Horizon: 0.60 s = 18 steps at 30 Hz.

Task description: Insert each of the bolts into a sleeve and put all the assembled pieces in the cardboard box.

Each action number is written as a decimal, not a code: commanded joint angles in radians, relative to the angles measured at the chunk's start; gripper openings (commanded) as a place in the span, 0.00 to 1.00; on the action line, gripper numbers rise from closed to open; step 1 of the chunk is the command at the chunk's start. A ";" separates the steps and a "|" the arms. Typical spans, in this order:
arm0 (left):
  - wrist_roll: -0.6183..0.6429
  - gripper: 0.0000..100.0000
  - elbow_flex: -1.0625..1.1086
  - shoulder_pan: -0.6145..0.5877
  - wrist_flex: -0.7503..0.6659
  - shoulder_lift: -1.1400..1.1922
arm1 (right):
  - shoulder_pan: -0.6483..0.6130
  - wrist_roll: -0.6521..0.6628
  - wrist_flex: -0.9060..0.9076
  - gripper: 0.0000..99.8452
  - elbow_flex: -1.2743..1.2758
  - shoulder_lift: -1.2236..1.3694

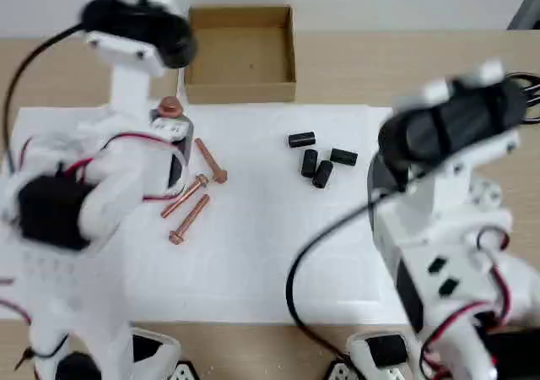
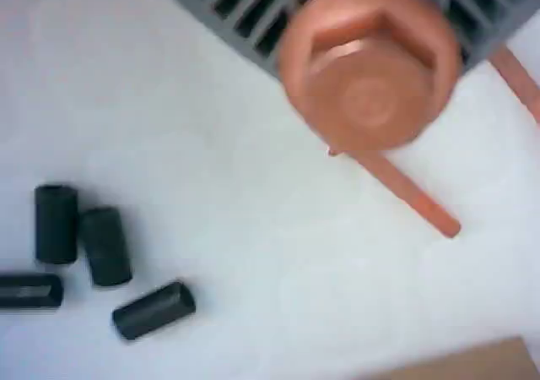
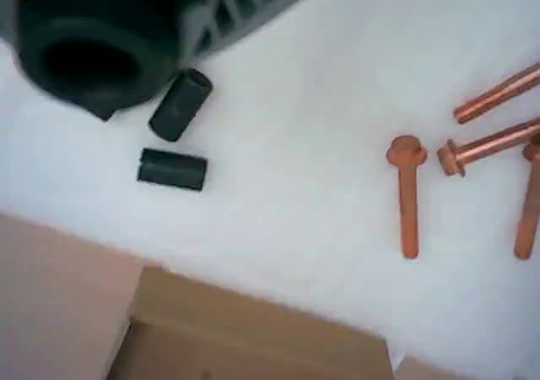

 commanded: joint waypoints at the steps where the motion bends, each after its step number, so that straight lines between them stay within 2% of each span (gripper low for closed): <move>1: 0.060 0.01 0.030 -0.002 0.009 -0.101 | -0.002 0.009 -0.012 0.00 0.187 -0.130; 3: 0.084 0.01 0.091 -0.002 0.002 -0.143 | -0.002 0.008 -0.035 0.00 0.307 -0.214; 7: 0.106 0.01 0.213 -0.002 -0.071 -0.250 | -0.002 0.003 -0.193 0.00 0.565 -0.387; 10: 0.135 0.01 0.305 0.000 -0.149 -0.339 | -0.002 0.003 -0.326 0.00 0.755 -0.530; 18: 0.253 0.01 0.568 0.021 -0.391 -0.486 | -0.039 0.005 -0.519 0.00 1.191 -0.914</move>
